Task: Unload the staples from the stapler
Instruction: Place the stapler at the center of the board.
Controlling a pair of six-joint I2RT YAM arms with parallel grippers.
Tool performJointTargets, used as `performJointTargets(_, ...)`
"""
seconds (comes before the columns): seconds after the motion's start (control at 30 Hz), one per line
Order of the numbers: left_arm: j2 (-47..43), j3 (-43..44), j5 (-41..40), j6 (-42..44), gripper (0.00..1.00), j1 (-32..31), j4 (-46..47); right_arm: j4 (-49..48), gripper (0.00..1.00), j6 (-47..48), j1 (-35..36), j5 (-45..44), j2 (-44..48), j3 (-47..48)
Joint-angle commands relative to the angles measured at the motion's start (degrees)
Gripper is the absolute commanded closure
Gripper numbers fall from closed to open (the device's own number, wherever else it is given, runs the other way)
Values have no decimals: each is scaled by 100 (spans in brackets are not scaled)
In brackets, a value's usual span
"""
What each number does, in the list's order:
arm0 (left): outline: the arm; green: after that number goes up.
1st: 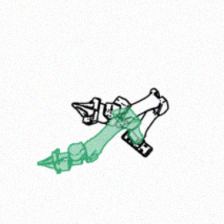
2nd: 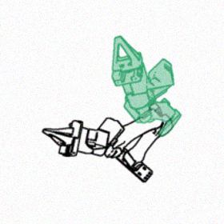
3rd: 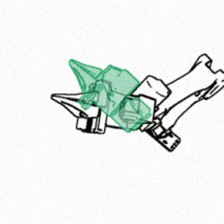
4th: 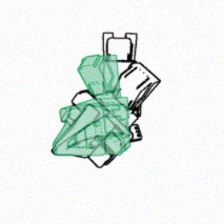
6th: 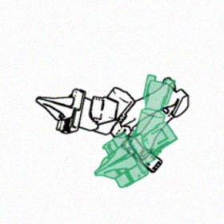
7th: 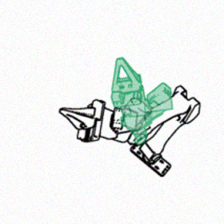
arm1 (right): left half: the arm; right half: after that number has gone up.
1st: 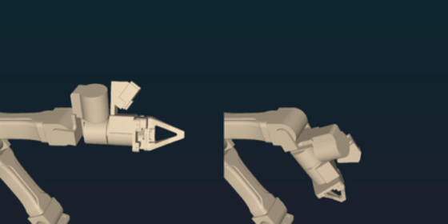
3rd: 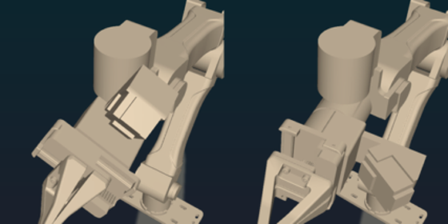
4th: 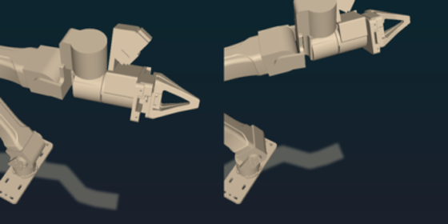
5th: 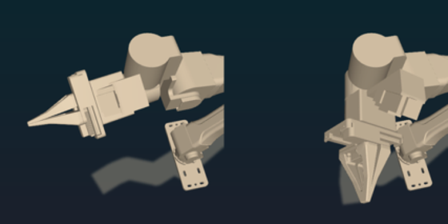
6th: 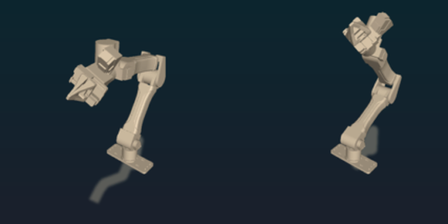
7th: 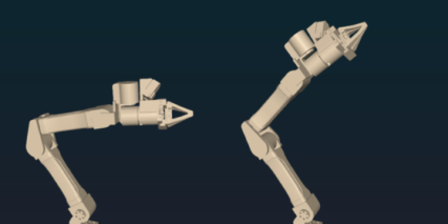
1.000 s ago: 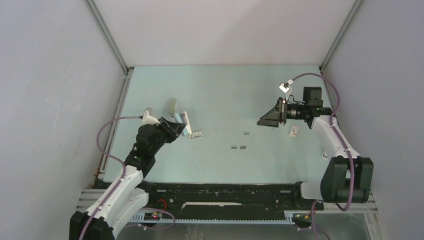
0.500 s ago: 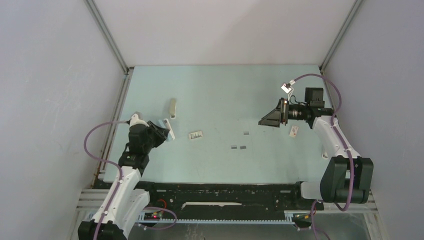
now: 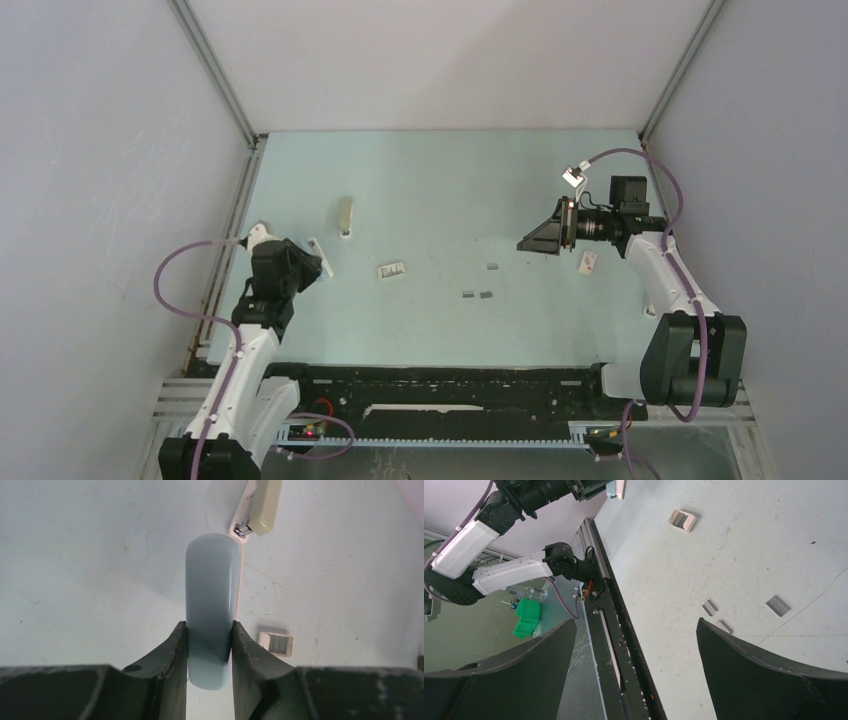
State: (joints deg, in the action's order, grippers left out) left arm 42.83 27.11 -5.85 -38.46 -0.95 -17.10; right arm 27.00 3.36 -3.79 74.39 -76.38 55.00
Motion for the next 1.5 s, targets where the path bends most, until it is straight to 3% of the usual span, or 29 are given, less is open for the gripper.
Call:
performJointTargets(0.0,161,418,-190,141,100,285,96,-90,0,111,-50,4,191,-16)
performJointTargets(0.37,1092,891,-435,23,100,676,-49,-93,0,130,-69,11,198,-33)
performJointTargets(0.73,3618,2453,-803,173,100,677,-345,-102,0,113,-131,18,281,-49)
performJointTargets(1.07,5022,3266,-970,495,93,680,-531,-154,0,68,-235,51,292,-69)
performJointTargets(1.13,5138,3277,-943,489,90,678,-523,-144,0,62,-252,50,298,-69)
performJointTargets(1.47,4971,3231,-866,663,48,674,-451,-161,0,58,-295,71,279,-69)
